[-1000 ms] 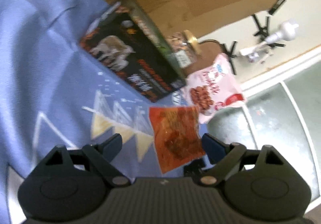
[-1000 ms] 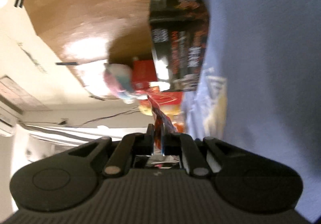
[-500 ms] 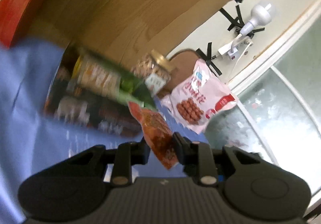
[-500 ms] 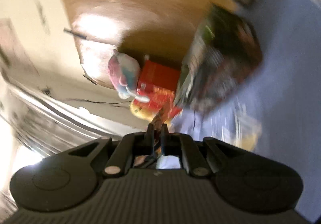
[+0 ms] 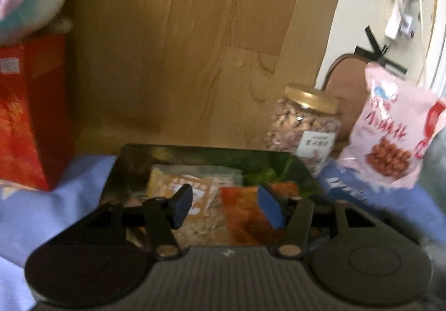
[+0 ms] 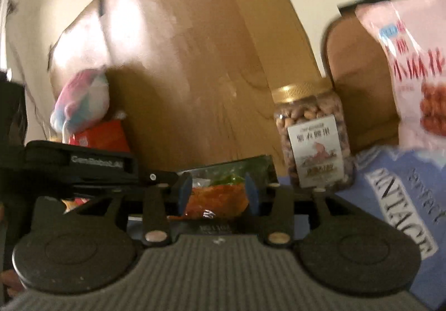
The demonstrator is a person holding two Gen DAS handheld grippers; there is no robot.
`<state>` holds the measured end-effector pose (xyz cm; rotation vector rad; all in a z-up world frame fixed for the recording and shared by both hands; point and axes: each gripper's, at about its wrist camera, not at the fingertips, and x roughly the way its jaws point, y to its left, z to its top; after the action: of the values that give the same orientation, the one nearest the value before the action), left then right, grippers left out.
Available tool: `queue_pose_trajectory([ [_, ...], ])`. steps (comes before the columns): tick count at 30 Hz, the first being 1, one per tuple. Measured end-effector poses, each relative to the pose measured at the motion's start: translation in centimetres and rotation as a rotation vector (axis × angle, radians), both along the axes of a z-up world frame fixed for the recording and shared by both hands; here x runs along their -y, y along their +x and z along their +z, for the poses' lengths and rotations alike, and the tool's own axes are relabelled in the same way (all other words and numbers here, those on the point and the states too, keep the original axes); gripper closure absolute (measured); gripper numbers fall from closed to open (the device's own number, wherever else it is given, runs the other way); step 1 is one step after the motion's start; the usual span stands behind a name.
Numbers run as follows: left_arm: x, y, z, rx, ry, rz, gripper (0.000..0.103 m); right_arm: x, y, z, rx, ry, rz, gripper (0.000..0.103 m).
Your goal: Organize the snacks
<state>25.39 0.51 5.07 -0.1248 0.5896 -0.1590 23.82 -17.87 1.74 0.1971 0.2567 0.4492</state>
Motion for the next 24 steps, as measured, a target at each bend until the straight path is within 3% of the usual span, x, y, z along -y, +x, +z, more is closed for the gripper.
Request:
queue_pose_trajectory([
  [2, 0.3, -0.7, -0.2, 0.018, 0.020, 0.021, 0.049, -0.1, 0.0, 0.0, 0.025, -0.017, 0.010, 0.052],
  [12, -0.2, -5.2, 0.6, 0.050, 0.087, 0.120, 0.044, 0.2, -1.0, 0.8, 0.034, -0.013, -0.012, 0.051],
  [17, -0.4, -8.0, 0.0, 0.028, 0.156, 0.160, 0.043, 0.9, -1.6, 1.4, -0.050, 0.046, -0.038, 0.046],
  [24, 0.2, -11.0, -2.9, -0.014, 0.176, 0.141, 0.039, 1.4, -7.1, 0.0, -0.142, 0.013, -0.006, 0.044],
])
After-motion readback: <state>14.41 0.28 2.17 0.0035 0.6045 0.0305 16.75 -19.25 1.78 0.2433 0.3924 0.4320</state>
